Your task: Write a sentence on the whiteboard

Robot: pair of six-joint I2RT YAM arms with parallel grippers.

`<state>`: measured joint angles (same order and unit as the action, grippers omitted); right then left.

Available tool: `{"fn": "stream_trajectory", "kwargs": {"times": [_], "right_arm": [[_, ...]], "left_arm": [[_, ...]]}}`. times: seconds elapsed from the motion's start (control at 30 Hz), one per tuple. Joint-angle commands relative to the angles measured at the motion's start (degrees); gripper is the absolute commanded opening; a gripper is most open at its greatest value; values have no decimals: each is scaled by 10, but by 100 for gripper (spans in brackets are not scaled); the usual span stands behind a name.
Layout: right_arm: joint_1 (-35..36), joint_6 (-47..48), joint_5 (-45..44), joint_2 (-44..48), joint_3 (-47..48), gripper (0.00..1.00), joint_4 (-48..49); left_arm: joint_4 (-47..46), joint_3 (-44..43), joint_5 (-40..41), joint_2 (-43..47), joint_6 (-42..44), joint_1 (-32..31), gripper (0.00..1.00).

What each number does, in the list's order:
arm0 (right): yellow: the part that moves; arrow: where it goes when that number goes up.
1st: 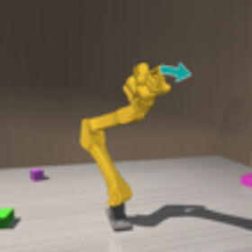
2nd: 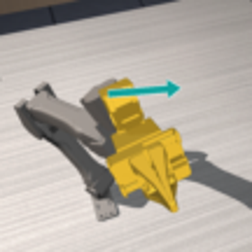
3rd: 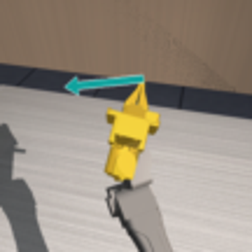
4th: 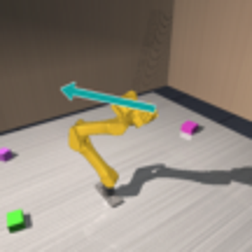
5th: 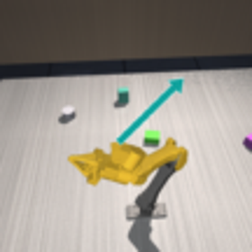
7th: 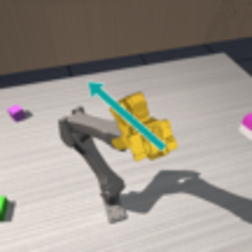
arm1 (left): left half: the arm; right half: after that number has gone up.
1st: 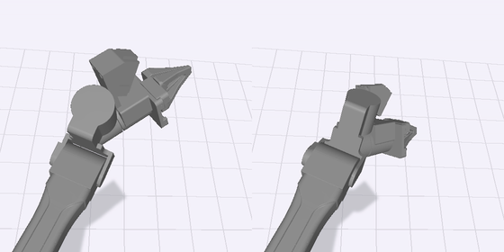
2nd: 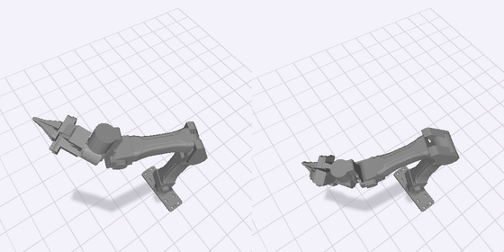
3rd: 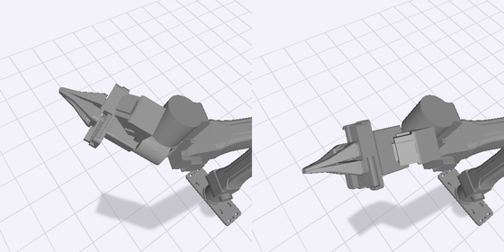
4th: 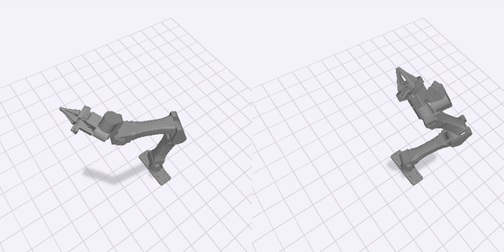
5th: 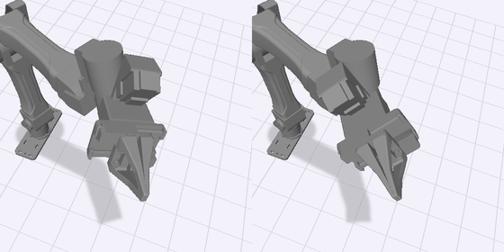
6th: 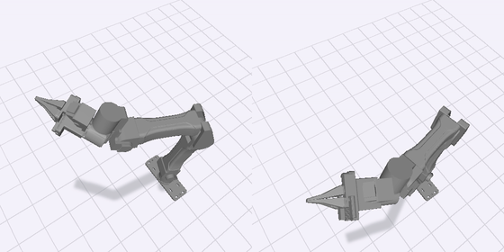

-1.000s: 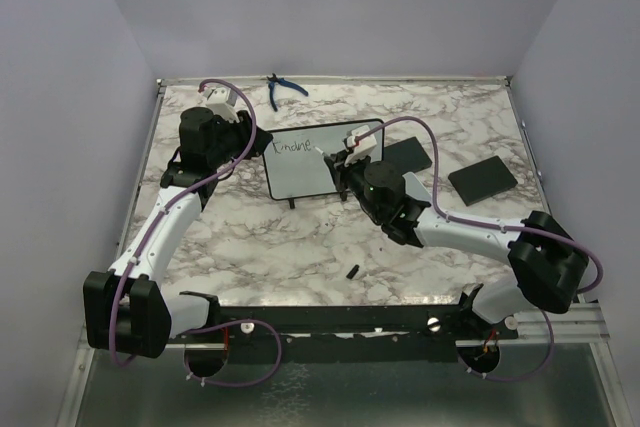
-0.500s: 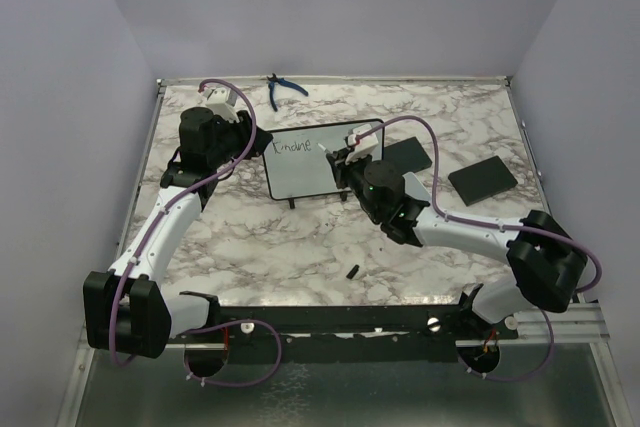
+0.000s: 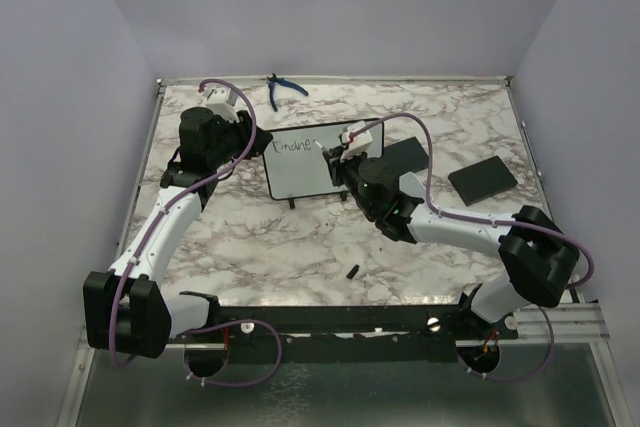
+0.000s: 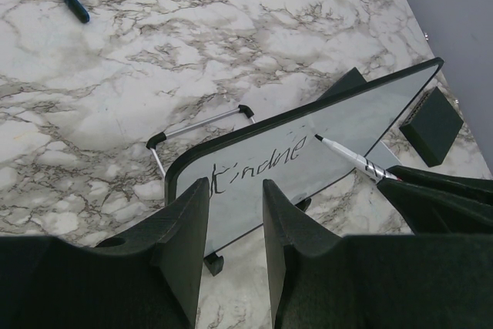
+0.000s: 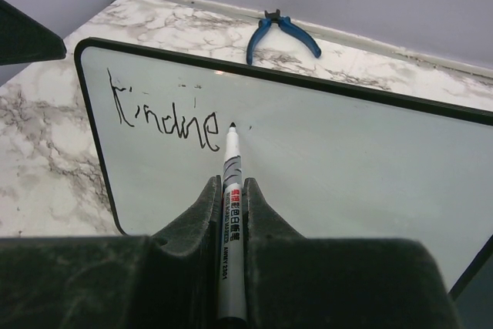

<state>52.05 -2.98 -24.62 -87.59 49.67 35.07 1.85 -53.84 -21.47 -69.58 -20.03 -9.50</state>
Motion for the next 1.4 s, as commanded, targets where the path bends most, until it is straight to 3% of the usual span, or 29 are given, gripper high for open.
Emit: {"fn": "stream_trajectory", "kwargs": {"times": [0.0, 0.57, 1.37], "right_arm": [[-2, 5, -9, -15, 21, 0, 8], [-2, -10, 6, -24, 12, 0, -12], [-2, -17, -38, 0, -14, 0, -20]], "left_arm": [[-5, 4, -8, 11, 8, -2, 35], [-4, 4, -7, 12, 9, -3, 35], [-5, 4, -7, 12, 9, -3, 35]]}}
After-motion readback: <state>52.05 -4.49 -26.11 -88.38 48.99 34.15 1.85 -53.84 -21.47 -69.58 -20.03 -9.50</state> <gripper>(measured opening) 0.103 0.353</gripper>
